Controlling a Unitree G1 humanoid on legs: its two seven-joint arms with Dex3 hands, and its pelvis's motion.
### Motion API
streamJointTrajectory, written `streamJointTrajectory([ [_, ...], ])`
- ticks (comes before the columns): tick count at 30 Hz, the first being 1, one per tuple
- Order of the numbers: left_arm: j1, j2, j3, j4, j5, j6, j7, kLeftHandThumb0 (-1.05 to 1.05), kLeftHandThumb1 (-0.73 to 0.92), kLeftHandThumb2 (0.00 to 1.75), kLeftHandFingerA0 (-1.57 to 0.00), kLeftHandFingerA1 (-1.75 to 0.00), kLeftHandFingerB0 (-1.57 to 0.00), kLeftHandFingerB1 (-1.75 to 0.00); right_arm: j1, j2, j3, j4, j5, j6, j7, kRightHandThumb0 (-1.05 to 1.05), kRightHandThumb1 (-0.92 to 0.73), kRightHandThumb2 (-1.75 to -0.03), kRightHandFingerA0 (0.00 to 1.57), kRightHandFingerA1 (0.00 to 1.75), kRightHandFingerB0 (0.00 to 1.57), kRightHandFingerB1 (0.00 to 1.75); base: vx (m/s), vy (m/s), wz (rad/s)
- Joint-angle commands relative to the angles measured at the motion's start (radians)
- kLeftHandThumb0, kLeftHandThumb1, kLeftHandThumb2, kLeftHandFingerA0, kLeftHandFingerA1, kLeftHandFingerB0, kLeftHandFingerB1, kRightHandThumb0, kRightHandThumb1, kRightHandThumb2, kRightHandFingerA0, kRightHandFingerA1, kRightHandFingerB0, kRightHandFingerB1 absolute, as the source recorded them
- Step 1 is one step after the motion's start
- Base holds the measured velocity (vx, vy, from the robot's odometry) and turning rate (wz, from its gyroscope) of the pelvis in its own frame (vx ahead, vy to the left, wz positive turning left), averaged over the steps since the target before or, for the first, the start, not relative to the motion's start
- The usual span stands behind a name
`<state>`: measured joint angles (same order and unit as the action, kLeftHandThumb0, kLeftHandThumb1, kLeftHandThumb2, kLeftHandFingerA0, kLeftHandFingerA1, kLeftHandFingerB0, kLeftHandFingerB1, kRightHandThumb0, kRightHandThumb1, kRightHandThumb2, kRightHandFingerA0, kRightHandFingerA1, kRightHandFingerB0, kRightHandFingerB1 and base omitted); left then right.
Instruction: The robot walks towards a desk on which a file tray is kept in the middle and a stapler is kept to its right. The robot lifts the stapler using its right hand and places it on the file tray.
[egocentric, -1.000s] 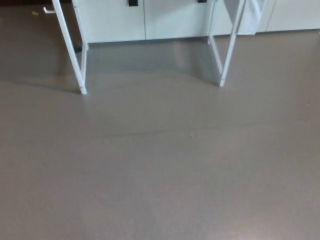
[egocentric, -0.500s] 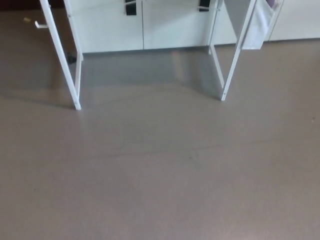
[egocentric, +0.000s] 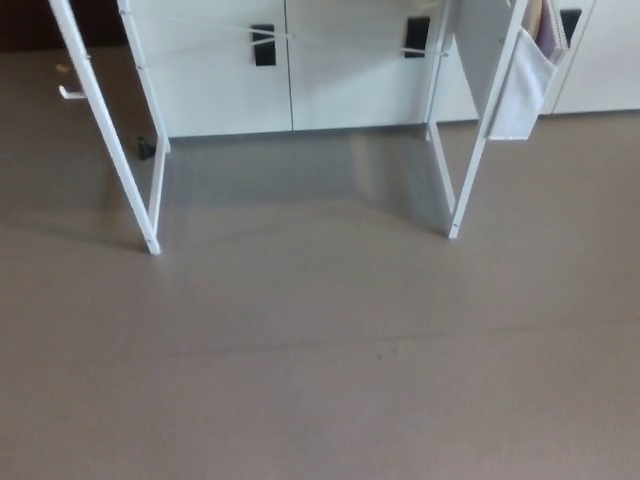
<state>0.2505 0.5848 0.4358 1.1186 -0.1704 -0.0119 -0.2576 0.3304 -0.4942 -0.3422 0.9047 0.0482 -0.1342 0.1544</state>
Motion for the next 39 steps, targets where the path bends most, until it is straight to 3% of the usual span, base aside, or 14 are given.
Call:
streamJointTrajectory([
  [1, 0.005, 0.007, 0.001, 0.001, -0.003, -0.037, 0.002, -0.56, 0.6, 0.57, -0.49, -0.49, -0.36, -0.36, 0.012, -0.003, -0.006, -0.019, 0.017, 0.018, 0.004, -0.6, -0.5, -0.82, 0.29, 0.5, 0.05, 0.31, 0.17, -0.11, 0.01],
  [6, 0.007, 0.009, -0.006, 0.003, 0.006, -0.048, 0.009, -0.54, 0.61, 0.57, -0.52, -0.49, -0.38, -0.37, 0.013, -0.001, -0.005, -0.014, 0.017, 0.02, 0.004, -0.54, -0.64, -0.63, 0.34, 0.41, 0.11, 0.21, 0.17, -0.043, -0.04],
  [8, 0.002, 0.008, 0.004, 0.006, -0.008, -0.036, 0.006, -0.53, 0.59, 0.57, -0.51, -0.5, -0.38, -0.37, 0.015, -0.001, 0.004, -0.02, 0.002, 0.022, -0.018, -0.64, -0.51, -0.83, 0.32, 0.51, 0.05, 0.31, 0.22, 0.025, -0.1],
  [9, 0.003, 0.01, 0.001, 0.0, -0.004, -0.037, 0.006, -0.54, 0.6, 0.58, -0.51, -0.49, -0.38, -0.37, 0.016, 0.002, 0.002, -0.03, 0.007, 0.029, -0.016, -0.56, -0.64, -0.59, 0.29, 0.37, 0.09, 0.26, 0.27, 0.128, -0.08],
  [10, 0.007, 0.009, 0.001, -0.009, -0.005, -0.037, 0.003, -0.54, 0.6, 0.57, -0.51, -0.49, -0.38, -0.37, 0.01, -0.001, 0.005, -0.013, 0.005, 0.019, -0.012, -0.63, -0.5, -0.83, 0.26, 0.5, 0.04, 0.31, 0.31, 0.166, 0.19],
  [16, 0.002, 0.011, -0.002, -0.017, -0.004, -0.03, -0.001, -0.55, 0.6, 0.57, -0.53, -0.5, -0.37, -0.36, 0.021, 0.006, -0.002, -0.021, 0.012, 0.015, -0.013, -0.56, -0.63, -0.6, 0.41, 0.41, 0.12, 0.23, 0.23, 0.103, -0.01],
  [17, 0.001, 0.011, 0.0, -0.017, -0.005, -0.027, 0.002, -0.55, 0.59, 0.57, -0.53, -0.51, -0.38, -0.37, 0.017, 0.002, 0.004, -0.005, 0.005, 0.006, -0.012, -0.64, -0.52, -0.83, 0.39, 0.54, 0.06, 0.32, 0.18, -0.044, 0.08],
  [21, 0.009, 0.012, -0.01, -0.029, 0.003, -0.031, 0.005, -0.57, 0.59, 0.57, -0.5, -0.49, -0.37, -0.36, -0.011, -0.001, 0.001, 0.055, 0.01, -0.015, -0.013, -0.62, -0.5, -0.81, 0.37, 0.56, 0.05, 0.35, 0.16, -0.117, 0.09],
  [24, -0.002, 0.008, 0.008, -0.015, -0.016, -0.017, 0.003, -0.54, 0.59, 0.57, -0.52, -0.51, -0.38, -0.37, -0.001, 0.003, -0.002, 0.025, 0.018, 0.0, -0.008, -0.54, -0.64, -0.61, 0.69, 0.66, 0.11, 0.25, 0.19, -0.21, 0.13],
  [25, 0.008, 0.009, 0.002, -0.027, -0.011, -0.024, -0.006, -0.56, 0.6, 0.57, -0.51, -0.5, -0.38, -0.37, 0.0, 0.004, 0.0, 0.019, 0.012, 0.008, -0.019, -0.59, -0.51, -0.81, 0.54, 0.64, 0.06, 0.34, 0.25, -0.308, 0.27],
  [32, 0.033, 0.017, -0.015, -0.02, 0.01, -0.037, 0.006, -0.55, 0.61, 0.58, -0.51, -0.49, -0.36, -0.36, 0.027, 0.003, 0.004, 0.067, 0.011, -0.046, -0.001, -0.6, -0.51, -0.83, 0.38, 0.56, 0.06, 0.3, 0.3, -0.286, 0.0],
  [33, 0.038, 0.018, -0.014, -0.027, 0.006, -0.032, 0.001, -0.54, 0.61, 0.58, -0.51, -0.49, -0.36, -0.36, 0.033, 0.004, 0.004, 0.059, 0.013, -0.04, -0.001, -0.56, -0.63, -0.59, 0.56, 0.6, 0.1, 0.25, 0.22, -0.098, -0.05],
  [34, 0.036, 0.02, -0.011, -0.029, 0.0, -0.022, -0.001, -0.54, 0.61, 0.58, -0.51, -0.49, -0.36, -0.37, 0.037, 0.005, 0.004, 0.06, 0.013, -0.042, -0.002, -0.62, -0.51, -0.82, 0.36, 0.54, 0.05, 0.3, 0.18, -0.072, -0.07],
  [39, 0.038, 0.024, -0.017, -0.034, 0.003, -0.029, -0.001, -0.55, 0.6, 0.57, -0.5, -0.49, -0.37, -0.36, 0.054, 0.011, 0.008, 0.064, 0.009, -0.052, -0.008, -0.65, -0.51, -0.81, 0.39, 0.53, 0.07, 0.32, 0.25, 0.033, -0.09],
])
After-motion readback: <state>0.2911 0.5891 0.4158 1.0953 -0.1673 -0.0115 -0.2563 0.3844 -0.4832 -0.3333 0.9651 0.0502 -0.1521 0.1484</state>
